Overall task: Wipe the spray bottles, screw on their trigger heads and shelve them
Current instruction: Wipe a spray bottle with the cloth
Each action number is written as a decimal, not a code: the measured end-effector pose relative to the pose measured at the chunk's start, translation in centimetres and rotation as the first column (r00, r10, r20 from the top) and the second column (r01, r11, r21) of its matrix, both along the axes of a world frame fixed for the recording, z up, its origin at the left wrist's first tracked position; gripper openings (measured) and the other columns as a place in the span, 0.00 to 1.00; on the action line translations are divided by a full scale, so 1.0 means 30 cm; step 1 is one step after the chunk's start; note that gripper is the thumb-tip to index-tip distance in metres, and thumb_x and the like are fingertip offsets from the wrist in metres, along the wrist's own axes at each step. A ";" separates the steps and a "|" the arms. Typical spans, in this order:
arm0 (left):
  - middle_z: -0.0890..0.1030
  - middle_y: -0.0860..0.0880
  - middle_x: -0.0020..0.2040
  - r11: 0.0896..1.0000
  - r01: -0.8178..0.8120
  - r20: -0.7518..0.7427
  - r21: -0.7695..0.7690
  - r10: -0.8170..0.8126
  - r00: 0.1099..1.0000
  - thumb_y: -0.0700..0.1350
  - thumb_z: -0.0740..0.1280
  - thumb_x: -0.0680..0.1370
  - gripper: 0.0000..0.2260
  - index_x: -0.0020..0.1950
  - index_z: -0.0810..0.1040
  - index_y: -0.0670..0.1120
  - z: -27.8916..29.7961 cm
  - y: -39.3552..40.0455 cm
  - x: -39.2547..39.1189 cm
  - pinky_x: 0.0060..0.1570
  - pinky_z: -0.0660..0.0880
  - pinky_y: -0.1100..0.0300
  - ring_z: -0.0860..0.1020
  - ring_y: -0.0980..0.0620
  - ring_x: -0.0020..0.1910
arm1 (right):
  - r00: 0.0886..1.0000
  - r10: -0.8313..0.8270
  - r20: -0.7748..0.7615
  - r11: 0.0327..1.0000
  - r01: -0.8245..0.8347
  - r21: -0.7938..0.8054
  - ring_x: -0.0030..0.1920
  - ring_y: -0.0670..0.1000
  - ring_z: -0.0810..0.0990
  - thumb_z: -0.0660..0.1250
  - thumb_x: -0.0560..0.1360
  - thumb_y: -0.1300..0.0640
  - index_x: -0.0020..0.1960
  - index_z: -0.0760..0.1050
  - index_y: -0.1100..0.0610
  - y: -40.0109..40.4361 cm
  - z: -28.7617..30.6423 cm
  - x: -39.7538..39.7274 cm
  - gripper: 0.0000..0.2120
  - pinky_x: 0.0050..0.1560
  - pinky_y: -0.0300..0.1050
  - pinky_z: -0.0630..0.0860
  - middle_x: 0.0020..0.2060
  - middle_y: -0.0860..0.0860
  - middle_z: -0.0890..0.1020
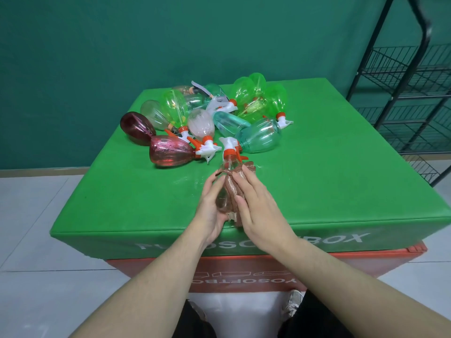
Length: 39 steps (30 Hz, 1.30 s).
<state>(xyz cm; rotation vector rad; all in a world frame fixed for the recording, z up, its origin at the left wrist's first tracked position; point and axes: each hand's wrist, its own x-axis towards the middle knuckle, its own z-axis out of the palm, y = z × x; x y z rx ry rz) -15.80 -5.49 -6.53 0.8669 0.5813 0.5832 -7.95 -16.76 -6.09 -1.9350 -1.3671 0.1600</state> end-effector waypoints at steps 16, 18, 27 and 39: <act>0.84 0.44 0.63 0.986 0.164 -0.019 0.007 -0.164 0.986 0.52 0.70 0.76 0.28 0.76 0.71 0.54 -0.022 0.025 -0.007 0.47 0.82 0.39 0.85 0.45 0.53 | 0.941 -0.083 -0.327 0.997 0.082 -0.015 0.77 0.45 0.61 0.50 0.86 0.53 0.81 0.59 0.53 0.160 0.115 0.092 0.23 0.71 0.35 0.54 0.79 0.49 0.63; 0.85 0.45 0.60 0.985 0.171 -0.002 0.019 -0.171 0.985 0.52 0.69 0.76 0.28 0.76 0.71 0.52 -0.021 0.021 -0.006 0.46 0.83 0.41 0.86 0.47 0.50 | 0.942 -0.086 -0.323 0.996 0.084 -0.022 0.76 0.45 0.62 0.50 0.86 0.53 0.81 0.58 0.53 0.162 0.118 0.089 0.23 0.70 0.33 0.54 0.78 0.50 0.64; 0.84 0.47 0.51 0.995 0.087 -0.033 -0.053 -0.088 0.996 0.51 0.59 0.83 0.20 0.71 0.76 0.45 -0.034 0.023 -0.002 0.38 0.81 0.54 0.83 0.50 0.44 | 0.998 -0.005 -0.059 1.000 0.007 0.023 0.80 0.48 0.56 0.47 0.84 0.49 0.81 0.57 0.55 0.066 0.021 0.034 0.26 0.79 0.52 0.56 0.80 0.52 0.58; 0.86 0.49 0.46 0.999 -0.031 0.050 -0.015 0.032 0.998 0.50 0.71 0.72 0.22 0.64 0.72 0.48 -0.026 0.008 0.006 0.40 0.82 0.59 0.85 0.53 0.41 | 0.999 0.020 -0.029 1.000 -0.020 0.007 0.81 0.44 0.49 0.50 0.84 0.47 0.82 0.53 0.48 -0.003 -0.024 -0.012 0.26 0.77 0.62 0.58 0.81 0.43 0.51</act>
